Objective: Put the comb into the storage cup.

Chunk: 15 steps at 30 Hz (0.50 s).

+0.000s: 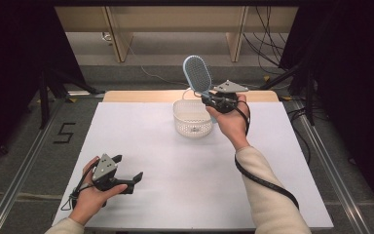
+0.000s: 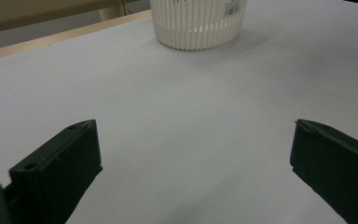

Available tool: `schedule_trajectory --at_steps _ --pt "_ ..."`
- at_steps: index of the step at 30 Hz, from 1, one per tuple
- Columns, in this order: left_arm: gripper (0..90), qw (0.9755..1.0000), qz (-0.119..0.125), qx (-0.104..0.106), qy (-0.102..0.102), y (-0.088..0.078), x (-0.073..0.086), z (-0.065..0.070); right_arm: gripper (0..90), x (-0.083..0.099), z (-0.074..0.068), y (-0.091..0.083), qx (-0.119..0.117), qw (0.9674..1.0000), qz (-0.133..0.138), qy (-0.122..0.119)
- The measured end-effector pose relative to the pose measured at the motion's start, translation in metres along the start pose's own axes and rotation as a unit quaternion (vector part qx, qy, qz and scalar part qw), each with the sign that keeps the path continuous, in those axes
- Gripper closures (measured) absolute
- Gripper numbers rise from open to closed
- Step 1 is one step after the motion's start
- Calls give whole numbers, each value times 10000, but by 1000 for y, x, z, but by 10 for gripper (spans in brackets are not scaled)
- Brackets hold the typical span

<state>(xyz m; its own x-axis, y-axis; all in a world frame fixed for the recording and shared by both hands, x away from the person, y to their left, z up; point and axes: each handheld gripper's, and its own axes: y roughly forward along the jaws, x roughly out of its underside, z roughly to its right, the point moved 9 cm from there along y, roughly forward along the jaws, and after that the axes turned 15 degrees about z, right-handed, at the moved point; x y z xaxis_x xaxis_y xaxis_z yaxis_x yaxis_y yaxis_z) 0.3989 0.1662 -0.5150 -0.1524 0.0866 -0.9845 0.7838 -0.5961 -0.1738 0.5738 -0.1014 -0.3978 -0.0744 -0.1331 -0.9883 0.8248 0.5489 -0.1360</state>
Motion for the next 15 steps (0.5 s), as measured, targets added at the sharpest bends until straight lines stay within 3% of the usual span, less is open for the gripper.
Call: schedule_trajectory --at_steps 15 --pt "12 10000 5 4 11 0 0 0 706 1 -1 10 -24 10000 -14 -74"
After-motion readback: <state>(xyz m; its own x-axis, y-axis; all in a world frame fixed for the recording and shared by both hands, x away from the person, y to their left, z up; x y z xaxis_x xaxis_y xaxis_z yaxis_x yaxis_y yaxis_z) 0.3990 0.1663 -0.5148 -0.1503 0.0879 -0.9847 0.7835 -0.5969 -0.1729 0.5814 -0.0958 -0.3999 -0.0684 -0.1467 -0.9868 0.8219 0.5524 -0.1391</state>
